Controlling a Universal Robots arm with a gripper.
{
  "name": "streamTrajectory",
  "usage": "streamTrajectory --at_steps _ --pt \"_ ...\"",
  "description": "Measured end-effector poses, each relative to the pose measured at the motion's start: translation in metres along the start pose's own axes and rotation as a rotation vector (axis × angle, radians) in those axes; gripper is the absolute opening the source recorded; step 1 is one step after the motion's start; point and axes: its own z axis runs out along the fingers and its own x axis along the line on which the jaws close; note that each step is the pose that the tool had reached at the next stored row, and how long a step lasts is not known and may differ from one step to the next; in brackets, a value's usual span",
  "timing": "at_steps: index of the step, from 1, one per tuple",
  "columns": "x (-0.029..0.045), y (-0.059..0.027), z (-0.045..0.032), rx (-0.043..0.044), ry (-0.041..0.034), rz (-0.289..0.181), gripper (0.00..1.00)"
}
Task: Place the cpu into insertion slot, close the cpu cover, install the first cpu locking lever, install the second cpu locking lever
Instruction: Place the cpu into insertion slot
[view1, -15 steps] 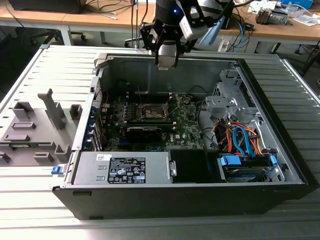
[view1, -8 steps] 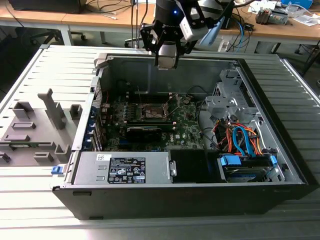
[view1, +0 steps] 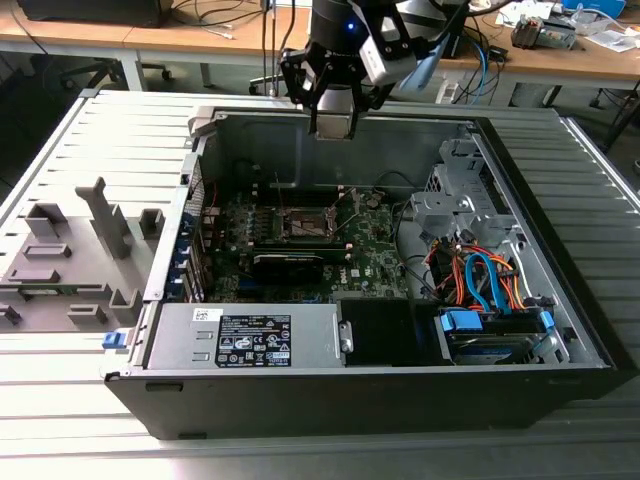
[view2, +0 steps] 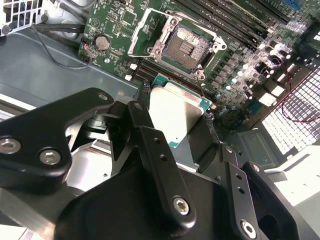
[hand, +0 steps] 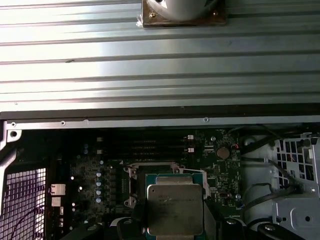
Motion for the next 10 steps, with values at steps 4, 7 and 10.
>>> streamTrajectory --at_steps 4,7,10 --pt "-0.0001 -0.0022 0.0001 0.0001 0.0 0.0 0.54" --pt "-0.0001 -0.0033 0.0001 0.0002 0.0 0.0 0.54" --pt "-0.0001 -0.0046 0.0002 0.0001 0.0 0.0 0.54"
